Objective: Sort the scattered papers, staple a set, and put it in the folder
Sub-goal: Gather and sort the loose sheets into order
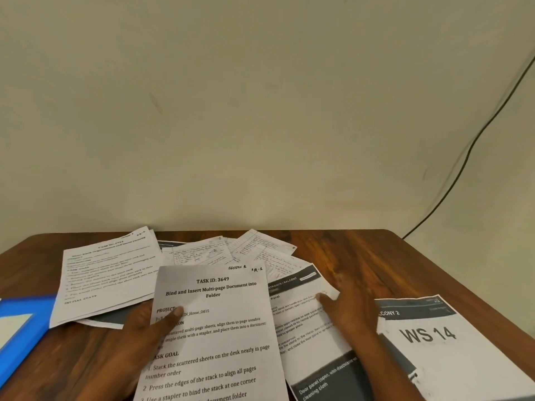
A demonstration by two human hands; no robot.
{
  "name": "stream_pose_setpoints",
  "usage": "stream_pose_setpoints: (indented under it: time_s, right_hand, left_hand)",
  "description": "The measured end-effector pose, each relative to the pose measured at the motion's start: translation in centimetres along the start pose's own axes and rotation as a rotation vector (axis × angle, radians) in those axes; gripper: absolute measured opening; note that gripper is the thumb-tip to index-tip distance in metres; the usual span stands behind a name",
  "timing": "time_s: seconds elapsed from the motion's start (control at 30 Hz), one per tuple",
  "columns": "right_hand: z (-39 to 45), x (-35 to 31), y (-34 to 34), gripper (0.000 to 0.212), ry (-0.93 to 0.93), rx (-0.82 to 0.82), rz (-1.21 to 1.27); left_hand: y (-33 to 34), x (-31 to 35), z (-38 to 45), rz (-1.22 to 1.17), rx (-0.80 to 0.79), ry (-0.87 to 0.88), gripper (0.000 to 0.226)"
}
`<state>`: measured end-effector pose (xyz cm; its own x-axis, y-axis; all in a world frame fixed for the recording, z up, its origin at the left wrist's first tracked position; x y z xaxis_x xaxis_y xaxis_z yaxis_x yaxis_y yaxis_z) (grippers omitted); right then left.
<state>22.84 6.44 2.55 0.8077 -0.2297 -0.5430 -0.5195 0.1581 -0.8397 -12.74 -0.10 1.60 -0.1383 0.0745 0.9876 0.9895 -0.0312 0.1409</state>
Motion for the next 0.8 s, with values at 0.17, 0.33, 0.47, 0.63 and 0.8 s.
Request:
stream_pose_setpoints:
  time_s: [0.17, 0.33, 0.47, 0.63, 0.8]
  right_hand:
    - [1.1, 1.0, 0.3, 0.049, -0.017, 0.069, 0.152]
    - [0.3, -0.5, -0.9, 0.013, -0.106, -0.02, 0.319]
    - [0.1, -1.2, -1.5, 0.017, -0.105, -0.104, 0.52]
    - [-0.3, -1.4, -1.4, 0.023, -0.048, -0.159, 0.696]
    - [-0.4, -1.6, -1.5, 0.016, -0.024, -0.21, 0.804]
  left_hand:
    - [-0.1, 0.0, 0.0, 0.009, 0.017, 0.007, 0.022]
    - [-0.4, -0.4, 0.3, -0.003, 0.02, -0.003, 0.025]
    - [-0.8, -0.6, 0.5, -0.076, 0.034, -0.036, 0.025]
    - [-1.0, -0.6, 0.7, -0.087, 0.043, -0.035, 0.025]
    - [-1.3, -0.8, 0.9, -0.061, 0.059, -0.027, 0.024]
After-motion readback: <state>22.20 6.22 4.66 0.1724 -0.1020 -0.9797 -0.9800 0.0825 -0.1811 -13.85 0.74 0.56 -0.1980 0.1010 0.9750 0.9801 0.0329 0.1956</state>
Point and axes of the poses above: each hand's wrist, its own z-axis towards the middle knuckle, its own y-axis out of the palm, x = y × z, the point moved 2 cm from there along z, towards the middle knuckle, and after that the axes turned 13 degrees about -x, right-handed, at the moved point
